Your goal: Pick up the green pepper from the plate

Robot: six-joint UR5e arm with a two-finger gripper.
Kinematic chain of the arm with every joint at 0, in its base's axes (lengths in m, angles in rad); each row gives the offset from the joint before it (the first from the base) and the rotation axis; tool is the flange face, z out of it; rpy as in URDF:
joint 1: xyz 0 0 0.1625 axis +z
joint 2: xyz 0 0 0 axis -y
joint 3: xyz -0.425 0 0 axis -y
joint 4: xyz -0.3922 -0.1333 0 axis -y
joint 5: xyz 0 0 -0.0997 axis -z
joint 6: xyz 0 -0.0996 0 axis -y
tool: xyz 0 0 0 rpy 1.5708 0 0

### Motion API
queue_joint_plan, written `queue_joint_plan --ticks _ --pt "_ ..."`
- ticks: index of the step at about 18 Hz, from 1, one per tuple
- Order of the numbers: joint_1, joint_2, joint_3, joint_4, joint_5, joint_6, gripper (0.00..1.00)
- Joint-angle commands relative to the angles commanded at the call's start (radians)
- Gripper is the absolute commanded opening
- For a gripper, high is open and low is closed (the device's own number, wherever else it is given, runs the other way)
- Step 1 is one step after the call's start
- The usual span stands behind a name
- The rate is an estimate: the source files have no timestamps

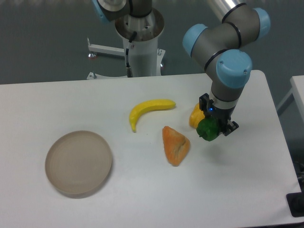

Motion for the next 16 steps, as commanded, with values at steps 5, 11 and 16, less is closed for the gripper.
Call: queue_joint_plan --ticks 5,11,16 --pt "-0.002 -0.003 -0.006 0.0 -0.002 0.006 0.06" --pt "-0.003 -0.003 -0.009 -0.002 -0.005 0.006 0.06" --pt "-0.006 -0.003 -0.011 -0.002 -0.003 0.006 0.06"
